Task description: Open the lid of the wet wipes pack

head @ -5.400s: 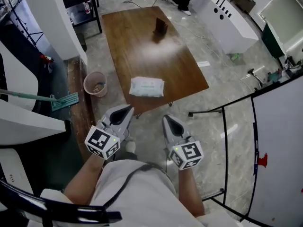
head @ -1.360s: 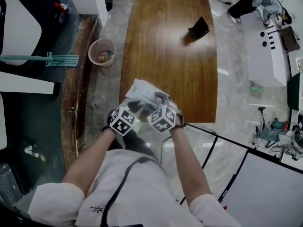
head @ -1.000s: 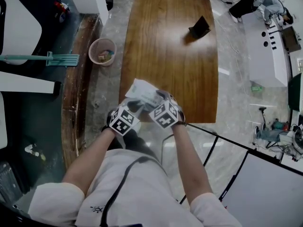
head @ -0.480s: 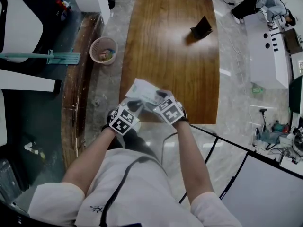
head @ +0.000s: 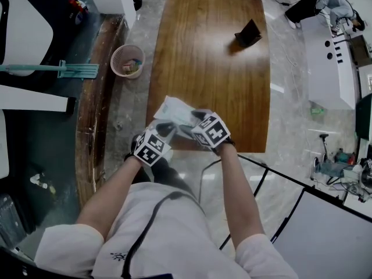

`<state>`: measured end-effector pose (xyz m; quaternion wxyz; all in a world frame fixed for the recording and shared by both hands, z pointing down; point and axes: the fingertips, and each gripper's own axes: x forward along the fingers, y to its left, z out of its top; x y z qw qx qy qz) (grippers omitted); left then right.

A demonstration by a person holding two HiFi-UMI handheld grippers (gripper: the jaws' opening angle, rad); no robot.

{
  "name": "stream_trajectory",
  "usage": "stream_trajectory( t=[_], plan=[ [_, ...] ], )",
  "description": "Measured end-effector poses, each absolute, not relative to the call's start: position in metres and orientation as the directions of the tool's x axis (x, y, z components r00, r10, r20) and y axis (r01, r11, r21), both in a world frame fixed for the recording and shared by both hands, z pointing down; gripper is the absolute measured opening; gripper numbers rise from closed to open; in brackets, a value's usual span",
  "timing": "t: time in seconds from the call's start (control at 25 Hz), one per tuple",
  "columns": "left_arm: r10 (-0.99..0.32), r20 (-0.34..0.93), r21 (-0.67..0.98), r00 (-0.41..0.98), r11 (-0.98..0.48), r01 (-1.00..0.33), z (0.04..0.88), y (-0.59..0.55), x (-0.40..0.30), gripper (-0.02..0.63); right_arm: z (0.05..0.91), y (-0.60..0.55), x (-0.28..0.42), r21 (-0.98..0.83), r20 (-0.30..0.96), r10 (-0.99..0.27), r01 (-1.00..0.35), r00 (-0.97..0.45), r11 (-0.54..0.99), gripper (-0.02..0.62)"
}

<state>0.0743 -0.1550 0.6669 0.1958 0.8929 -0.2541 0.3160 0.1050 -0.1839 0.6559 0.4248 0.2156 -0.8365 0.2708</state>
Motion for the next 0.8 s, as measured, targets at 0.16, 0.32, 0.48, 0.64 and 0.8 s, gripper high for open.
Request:
stream_trajectory(
  t=[0.16, 0.32, 0.48, 0.64, 0.8],
  plan=[
    [-0.335, 0.662, 0.187, 0.671, -0.793, -0.580, 0.6659, -0.1566, 0.0751, 0.061, 0.6549, -0.1849, 0.1057, -0.304, 0.824, -0.100, -0.584, -0.558, 0.753, 0.299],
    [-0.336, 0.662, 0.190, 0.670, -0.790, -0.583, 0.6664, -0.1573, 0.0755, 0.061, 0.6547, -0.1853, 0.1056, -0.332, 0.821, -0.072, -0.576, -0.567, 0.747, 0.299],
    [-0.335, 0.665, 0.190, 0.667, -0.788, -0.585, 0.6667, -0.1568, 0.0756, 0.061, 0.6525, -0.1857, 0.1060, -0.375, 0.807, -0.048, -0.574, -0.588, 0.728, 0.298],
    [-0.336, 0.668, 0.194, 0.664, -0.783, -0.591, 0.6677, -0.1568, 0.0748, 0.061, 0.6513, -0.1870, 0.1061, -0.410, 0.796, -0.026, -0.569, -0.605, 0.713, 0.299],
    [-0.333, 0.667, 0.196, 0.666, -0.785, -0.588, 0.6684, -0.1576, 0.0730, 0.061, 0.6484, -0.1877, 0.1035, -0.390, 0.794, -0.041, -0.561, -0.606, 0.730, 0.304]
  ],
)
